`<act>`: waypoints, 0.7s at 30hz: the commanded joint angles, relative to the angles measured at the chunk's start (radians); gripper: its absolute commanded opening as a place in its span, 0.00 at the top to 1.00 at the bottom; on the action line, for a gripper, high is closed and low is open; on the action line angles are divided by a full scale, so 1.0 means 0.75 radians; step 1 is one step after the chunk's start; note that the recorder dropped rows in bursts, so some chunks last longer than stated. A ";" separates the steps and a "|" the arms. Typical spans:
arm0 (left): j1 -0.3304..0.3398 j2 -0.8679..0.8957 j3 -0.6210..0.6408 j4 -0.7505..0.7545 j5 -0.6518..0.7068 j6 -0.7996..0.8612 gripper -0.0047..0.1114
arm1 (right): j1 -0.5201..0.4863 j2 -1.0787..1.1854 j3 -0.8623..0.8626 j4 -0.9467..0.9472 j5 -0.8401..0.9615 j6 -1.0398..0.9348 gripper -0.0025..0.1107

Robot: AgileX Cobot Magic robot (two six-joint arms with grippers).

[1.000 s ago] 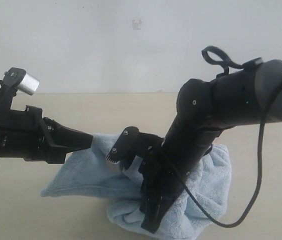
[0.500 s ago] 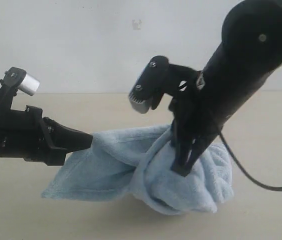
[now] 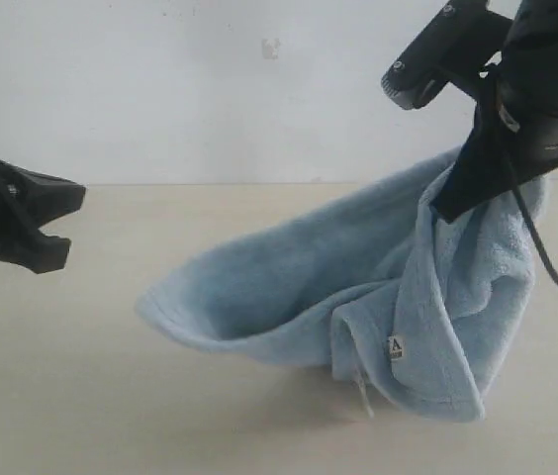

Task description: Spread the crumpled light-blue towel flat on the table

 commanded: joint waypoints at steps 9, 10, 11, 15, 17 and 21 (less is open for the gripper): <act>0.000 0.070 0.099 0.058 -0.210 0.007 0.92 | -0.006 0.080 0.192 0.097 -0.329 -0.043 0.97; 0.000 0.083 0.099 0.058 -0.252 0.007 0.92 | -0.019 0.096 0.199 0.100 -0.336 -0.040 0.93; 0.000 0.094 0.099 0.056 -0.288 0.007 0.92 | -0.040 0.113 0.202 0.100 -0.340 -0.035 0.89; 0.000 0.168 0.099 0.020 -0.342 -0.004 0.92 | -0.181 0.186 0.210 0.101 -0.383 0.083 0.65; 0.000 0.221 0.099 -0.018 -0.345 -0.004 0.92 | -0.260 0.199 0.210 0.104 -0.442 0.180 0.60; 0.000 0.377 0.075 -0.078 -0.465 0.008 0.92 | -0.408 0.181 0.187 0.224 -0.501 0.222 0.57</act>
